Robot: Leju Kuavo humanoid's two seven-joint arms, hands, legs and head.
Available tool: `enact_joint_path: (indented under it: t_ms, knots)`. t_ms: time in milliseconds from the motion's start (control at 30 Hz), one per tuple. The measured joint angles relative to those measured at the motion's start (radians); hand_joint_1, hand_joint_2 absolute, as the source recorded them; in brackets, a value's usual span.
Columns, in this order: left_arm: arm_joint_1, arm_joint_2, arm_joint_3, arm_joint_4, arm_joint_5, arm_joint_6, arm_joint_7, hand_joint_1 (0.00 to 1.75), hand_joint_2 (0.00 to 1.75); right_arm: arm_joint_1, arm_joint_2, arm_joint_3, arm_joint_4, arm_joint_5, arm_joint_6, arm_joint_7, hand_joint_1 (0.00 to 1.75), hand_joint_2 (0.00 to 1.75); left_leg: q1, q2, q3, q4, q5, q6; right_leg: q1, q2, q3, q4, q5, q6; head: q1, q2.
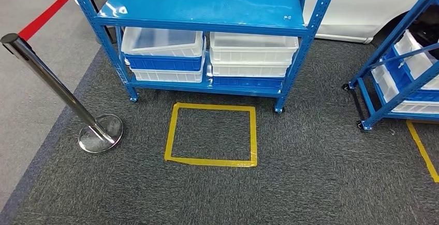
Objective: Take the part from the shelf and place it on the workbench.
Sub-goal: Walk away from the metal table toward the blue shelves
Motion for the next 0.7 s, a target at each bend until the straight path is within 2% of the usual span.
enact_joint_path:
  t_ms: [33, 67, 133, 167, 200, 233, 300, 333, 367, 467, 533, 567, 633, 700]
  knots:
    - [0.001, 0.000, 0.000, 0.000, 0.000, 0.000, 0.000, 0.00, 0.00, 0.000, 0.000, 0.000, 0.000, 0.000, 0.000, 0.000, 0.00, 0.00, 0.003, 0.000, 0.009, -0.009, 0.000, 0.005, -0.001, 0.000, -0.013, 0.030, -0.016, 0.005, 0.001, 0.000]
    - [0.000, 0.001, 0.000, 0.000, 0.001, -0.001, 0.000, 0.00, 0.00, 0.000, -0.001, 0.000, 0.000, 0.000, 0.000, 0.000, 0.00, 0.00, 0.005, 0.001, 0.016, -0.014, -0.002, 0.010, -0.003, -0.001, -0.041, 0.083, -0.039, 0.009, 0.002, 0.000]
    - [-0.002, 0.001, 0.001, 0.000, 0.000, -0.003, -0.001, 0.00, 0.00, 0.001, -0.001, 0.000, 0.000, 0.000, 0.000, -0.001, 0.00, 0.00, 0.005, 0.001, 0.027, -0.016, -0.010, 0.015, -0.010, -0.001, -0.126, 0.215, -0.080, 0.016, 0.002, 0.000]
    - [-0.002, 0.001, 0.001, 0.000, -0.001, -0.004, -0.001, 0.00, 0.00, 0.002, -0.001, 0.000, 0.000, 0.000, 0.000, -0.001, 0.00, 0.00, 0.006, 0.001, 0.033, -0.016, -0.016, 0.015, -0.013, -0.001, -0.160, 0.257, -0.080, 0.020, 0.002, 0.000]
    - [-0.002, 0.001, 0.001, 0.000, -0.001, -0.005, -0.001, 0.00, 0.00, 0.002, -0.001, 0.000, 0.000, 0.000, 0.000, -0.001, 0.00, 0.00, 0.007, 0.001, 0.042, -0.016, -0.023, 0.013, -0.017, -0.001, -0.177, 0.263, -0.058, 0.023, 0.002, 0.000]
    - [-0.001, 0.001, 0.001, 0.000, -0.002, -0.005, -0.001, 0.00, 0.00, 0.003, -0.001, 0.000, 0.000, 0.000, 0.001, -0.001, 0.00, 0.00, 0.008, 0.000, 0.053, -0.016, -0.031, 0.010, -0.020, -0.002, -0.174, 0.232, -0.019, 0.026, 0.002, 0.000]
    - [0.002, 0.000, 0.001, 0.000, -0.002, -0.004, -0.001, 0.00, 0.00, 0.006, -0.001, 0.000, 0.000, 0.001, 0.001, -0.001, 0.00, 0.00, 0.011, -0.001, 0.075, -0.015, -0.049, 0.000, -0.024, -0.003, -0.136, 0.110, 0.072, 0.026, 0.003, 0.000]
    - [0.003, 0.000, 0.001, 0.000, -0.002, -0.004, -0.001, 0.00, 0.00, 0.007, -0.001, 0.000, 0.000, 0.001, 0.001, -0.001, 0.00, 0.00, 0.012, -0.001, 0.082, -0.015, -0.056, -0.003, -0.025, -0.004, -0.118, 0.063, 0.099, 0.025, 0.003, 0.000]
    - [0.003, 0.000, 0.001, 0.000, -0.002, -0.004, -0.001, 0.00, 0.00, 0.009, -0.002, 0.000, 0.000, 0.001, 0.001, -0.001, 0.00, 0.00, 0.012, -0.002, 0.084, -0.015, -0.060, -0.006, -0.025, -0.004, -0.107, 0.035, 0.112, 0.024, 0.003, 0.000]
    - [0.003, 0.000, 0.001, 0.000, -0.002, -0.004, -0.001, 0.00, 0.00, 0.010, -0.002, 0.000, 0.000, 0.001, 0.001, 0.000, 0.00, 0.00, 0.010, -0.002, 0.085, -0.014, -0.063, -0.009, -0.023, -0.004, -0.104, 0.030, 0.108, 0.024, 0.003, 0.000]
    - [0.000, 0.000, 0.001, 0.000, -0.002, -0.002, -0.001, 0.00, 0.00, 0.007, -0.002, 0.000, 0.001, 0.002, 0.001, 0.000, 0.00, 0.00, 0.008, -0.002, 0.087, -0.014, -0.068, -0.017, -0.017, -0.003, -0.100, 0.024, 0.099, 0.017, 0.002, 0.000]
    - [-0.003, 0.000, 0.001, 0.000, -0.002, -0.002, -0.001, 0.00, 0.00, 0.005, -0.002, 0.000, 0.001, 0.002, 0.001, 0.000, 0.00, 0.00, 0.008, -0.001, 0.091, -0.015, -0.073, -0.025, -0.016, -0.002, -0.096, 0.019, 0.094, 0.009, 0.001, 0.000]
    - [-0.007, 0.001, 0.002, 0.000, -0.003, 0.000, -0.001, 0.00, 0.00, 0.004, -0.002, -0.001, 0.001, 0.003, 0.000, 0.000, 0.00, 0.00, 0.011, -0.001, 0.060, 0.058, -0.115, -0.038, -0.016, -0.004, -0.080, 0.007, 0.083, -0.014, 0.000, 0.000]
    - [-0.007, 0.002, 0.003, 0.000, -0.004, 0.000, -0.001, 0.00, 0.00, 0.004, -0.002, -0.001, 0.001, 0.004, 0.000, 0.001, 0.00, 0.00, 0.013, 0.000, -0.023, 0.210, -0.172, -0.046, -0.014, -0.006, -0.064, 0.000, 0.071, -0.032, 0.000, 0.000]
